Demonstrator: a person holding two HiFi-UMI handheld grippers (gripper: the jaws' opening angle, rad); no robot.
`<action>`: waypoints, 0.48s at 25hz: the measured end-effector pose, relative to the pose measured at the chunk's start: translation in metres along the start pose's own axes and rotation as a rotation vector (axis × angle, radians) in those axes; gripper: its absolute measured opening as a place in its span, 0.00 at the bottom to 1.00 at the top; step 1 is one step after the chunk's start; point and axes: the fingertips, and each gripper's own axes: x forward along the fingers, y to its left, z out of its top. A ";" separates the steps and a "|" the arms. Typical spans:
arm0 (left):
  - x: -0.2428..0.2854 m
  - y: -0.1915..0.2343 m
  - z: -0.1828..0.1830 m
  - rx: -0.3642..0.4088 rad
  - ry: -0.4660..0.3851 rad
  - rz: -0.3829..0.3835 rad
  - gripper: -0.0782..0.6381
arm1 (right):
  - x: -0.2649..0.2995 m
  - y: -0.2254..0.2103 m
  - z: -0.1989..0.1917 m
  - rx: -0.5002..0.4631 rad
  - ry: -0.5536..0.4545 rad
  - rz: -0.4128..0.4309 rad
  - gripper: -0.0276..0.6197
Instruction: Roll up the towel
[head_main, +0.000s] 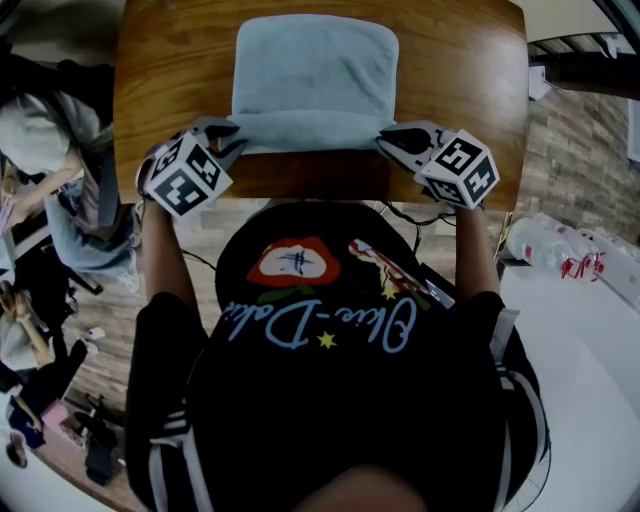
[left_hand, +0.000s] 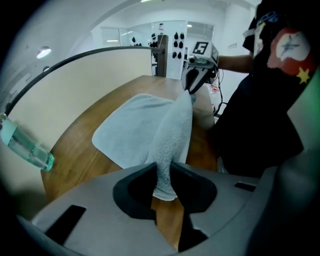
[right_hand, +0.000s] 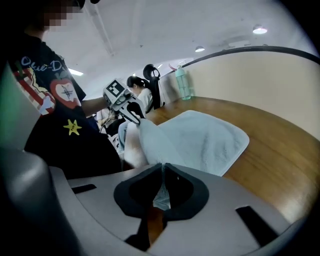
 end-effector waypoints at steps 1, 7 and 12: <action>0.001 0.007 0.002 0.006 0.004 0.006 0.22 | 0.001 -0.006 0.003 -0.003 -0.005 -0.015 0.07; 0.016 0.050 0.014 -0.015 -0.020 0.133 0.23 | 0.011 -0.048 0.021 -0.061 -0.004 -0.160 0.07; 0.033 0.071 0.017 -0.006 -0.029 0.258 0.25 | 0.026 -0.076 0.021 -0.121 0.036 -0.285 0.07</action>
